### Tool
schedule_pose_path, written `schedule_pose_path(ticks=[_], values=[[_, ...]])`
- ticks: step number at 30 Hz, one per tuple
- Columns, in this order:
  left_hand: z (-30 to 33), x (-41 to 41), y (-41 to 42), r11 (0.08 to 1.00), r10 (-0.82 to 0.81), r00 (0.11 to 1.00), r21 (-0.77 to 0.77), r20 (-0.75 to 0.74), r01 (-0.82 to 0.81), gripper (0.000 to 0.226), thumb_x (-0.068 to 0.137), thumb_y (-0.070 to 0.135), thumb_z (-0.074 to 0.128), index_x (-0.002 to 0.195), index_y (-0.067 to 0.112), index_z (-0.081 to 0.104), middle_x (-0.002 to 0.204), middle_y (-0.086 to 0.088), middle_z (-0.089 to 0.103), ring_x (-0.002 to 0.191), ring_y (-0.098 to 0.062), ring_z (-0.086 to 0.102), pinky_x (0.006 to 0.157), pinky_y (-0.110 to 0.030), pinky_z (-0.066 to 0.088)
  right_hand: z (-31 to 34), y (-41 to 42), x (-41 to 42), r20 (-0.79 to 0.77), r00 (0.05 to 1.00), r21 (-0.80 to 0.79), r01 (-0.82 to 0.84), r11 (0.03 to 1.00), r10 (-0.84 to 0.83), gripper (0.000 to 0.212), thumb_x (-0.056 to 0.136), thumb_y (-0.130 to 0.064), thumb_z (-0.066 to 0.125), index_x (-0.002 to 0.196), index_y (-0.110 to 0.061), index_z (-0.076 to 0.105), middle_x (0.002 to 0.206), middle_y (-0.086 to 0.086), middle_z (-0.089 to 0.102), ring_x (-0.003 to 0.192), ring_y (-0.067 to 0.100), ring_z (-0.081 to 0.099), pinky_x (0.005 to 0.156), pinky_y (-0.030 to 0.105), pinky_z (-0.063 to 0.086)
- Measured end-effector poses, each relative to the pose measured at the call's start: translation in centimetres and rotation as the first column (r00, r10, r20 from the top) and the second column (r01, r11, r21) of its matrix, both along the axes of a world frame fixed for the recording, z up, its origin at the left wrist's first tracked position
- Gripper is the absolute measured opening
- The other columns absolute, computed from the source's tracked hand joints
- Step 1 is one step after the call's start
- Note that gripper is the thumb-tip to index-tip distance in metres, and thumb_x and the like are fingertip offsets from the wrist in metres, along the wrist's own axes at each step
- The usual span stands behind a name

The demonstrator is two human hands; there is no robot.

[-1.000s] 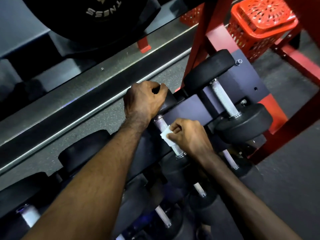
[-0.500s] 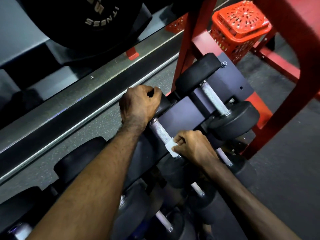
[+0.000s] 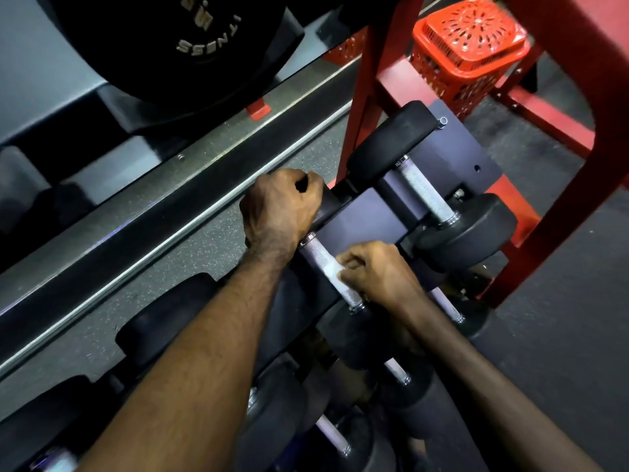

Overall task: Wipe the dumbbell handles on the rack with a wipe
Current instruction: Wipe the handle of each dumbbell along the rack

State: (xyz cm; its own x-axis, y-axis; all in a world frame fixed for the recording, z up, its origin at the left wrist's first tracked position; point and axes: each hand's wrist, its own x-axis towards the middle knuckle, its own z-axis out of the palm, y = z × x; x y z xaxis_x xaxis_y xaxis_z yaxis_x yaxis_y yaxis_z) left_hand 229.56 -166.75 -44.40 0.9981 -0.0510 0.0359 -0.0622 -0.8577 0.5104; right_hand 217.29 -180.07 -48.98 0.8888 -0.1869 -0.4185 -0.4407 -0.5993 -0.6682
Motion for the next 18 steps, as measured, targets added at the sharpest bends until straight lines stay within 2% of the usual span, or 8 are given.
schedule_pose_path(ticks=[2, 4, 8, 11, 12, 14, 16, 18], values=[[0.2, 0.0, -0.1, 1.000, 0.002, 1.000, 0.000, -0.012, -0.002, 0.047, 0.096, 0.052, 0.052, 0.060, 0.023, 0.055, 0.054, 0.003, 0.048, 0.051, -0.013, 0.045, 0.052, -0.027, 0.027, 0.0, 0.8, 1.9, 0.040, 0.999, 0.045, 0.010, 0.999, -0.011, 0.019, 0.082, -0.018, 0.074, 0.100, -0.023, 0.077, 0.089, -0.009, 0.076, 0.085, 0.009, 0.073, 0.078, 0.031, 0.060], [0.3, 0.0, -0.1, 1.000, -0.009, 1.000, -0.001, -0.020, 0.009, 0.045, 0.097, 0.054, 0.051, 0.065, 0.023, 0.062, 0.056, 0.003, 0.051, 0.052, -0.013, 0.048, 0.055, -0.028, 0.030, 0.3, 1.0, 2.3, 0.032, 0.999, 0.074, 0.014, 0.997, -0.016, 0.019, 0.084, -0.015, 0.071, 0.101, -0.021, 0.077, 0.089, -0.008, 0.076, 0.083, 0.010, 0.072, 0.076, 0.033, 0.061], [0.4, 0.0, 0.0, 1.000, -0.010, 1.000, 0.007, -0.024, 0.010, 0.043, 0.098, 0.053, 0.050, 0.078, 0.024, 0.075, 0.057, 0.006, 0.048, 0.055, -0.015, 0.049, 0.062, -0.030, 0.037, 0.4, -0.3, 0.3, -0.101, 0.993, 0.026, -0.059, 0.998, 0.061, 0.017, 0.079, -0.012, 0.064, 0.088, -0.020, 0.076, 0.077, -0.005, 0.075, 0.076, 0.016, 0.071, 0.074, 0.037, 0.061], [0.6, -0.2, -0.2, 1.000, -0.020, 0.999, 0.016, -0.037, 0.020, 0.042, 0.098, 0.053, 0.050, 0.073, 0.025, 0.070, 0.058, 0.006, 0.050, 0.056, -0.017, 0.052, 0.061, -0.030, 0.037, 0.4, -0.2, 1.5, -0.089, 0.993, 0.035, -0.078, 0.996, 0.080, 0.007, 0.079, -0.020, 0.068, 0.083, -0.018, 0.073, 0.071, -0.004, 0.070, 0.073, 0.017, 0.067, 0.074, 0.041, 0.060], [0.7, -0.2, -0.2, 1.000, -0.017, 0.999, 0.022, -0.039, 0.018, 0.042, 0.098, 0.053, 0.051, 0.074, 0.024, 0.070, 0.057, 0.006, 0.047, 0.055, -0.016, 0.049, 0.062, -0.031, 0.036, 0.4, 0.3, 2.3, -0.066, 0.993, 0.034, -0.095, 0.995, 0.097, 0.013, 0.082, -0.026, 0.073, 0.083, -0.014, 0.070, 0.070, -0.001, 0.065, 0.070, 0.016, 0.061, 0.071, 0.041, 0.056], [0.9, -0.3, -0.2, 0.999, -0.015, 0.999, 0.033, -0.042, 0.016, 0.042, 0.099, 0.051, 0.052, 0.072, 0.023, 0.068, 0.056, 0.007, 0.044, 0.054, -0.014, 0.045, 0.063, -0.031, 0.034, 0.1, 1.4, 3.0, -0.019, 0.994, 0.026, -0.107, 0.994, 0.108, 0.036, 0.082, -0.040, 0.080, 0.085, -0.007, 0.066, 0.071, 0.003, 0.060, 0.069, 0.017, 0.054, 0.063, 0.039, 0.045], [1.0, -0.4, -0.2, 0.999, -0.016, 0.999, 0.037, -0.041, 0.017, 0.043, 0.099, 0.050, 0.053, 0.065, 0.023, 0.059, 0.056, 0.006, 0.044, 0.053, -0.012, 0.043, 0.062, -0.031, 0.033, -0.5, 1.5, 2.4, 0.000, 0.997, 0.003, -0.080, 0.997, 0.080, 0.031, 0.084, -0.040, 0.078, 0.096, -0.012, 0.072, 0.081, 0.001, 0.068, 0.079, 0.019, 0.063, 0.068, 0.037, 0.049], [0.8, -0.4, -0.2, 0.999, -0.017, 0.999, 0.031, -0.044, 0.018, 0.045, 0.098, 0.051, 0.053, 0.062, 0.023, 0.056, 0.057, 0.003, 0.046, 0.054, -0.019, 0.047, 0.061, -0.031, 0.033, -1.0, 0.7, 1.4, -0.008, 0.997, 0.029, -0.076, 0.997, 0.077, 0.021, 0.090, -0.032, 0.072, 0.106, -0.019, 0.078, 0.096, 0.000, 0.075, 0.091, 0.018, 0.069, 0.078, 0.036, 0.054]])
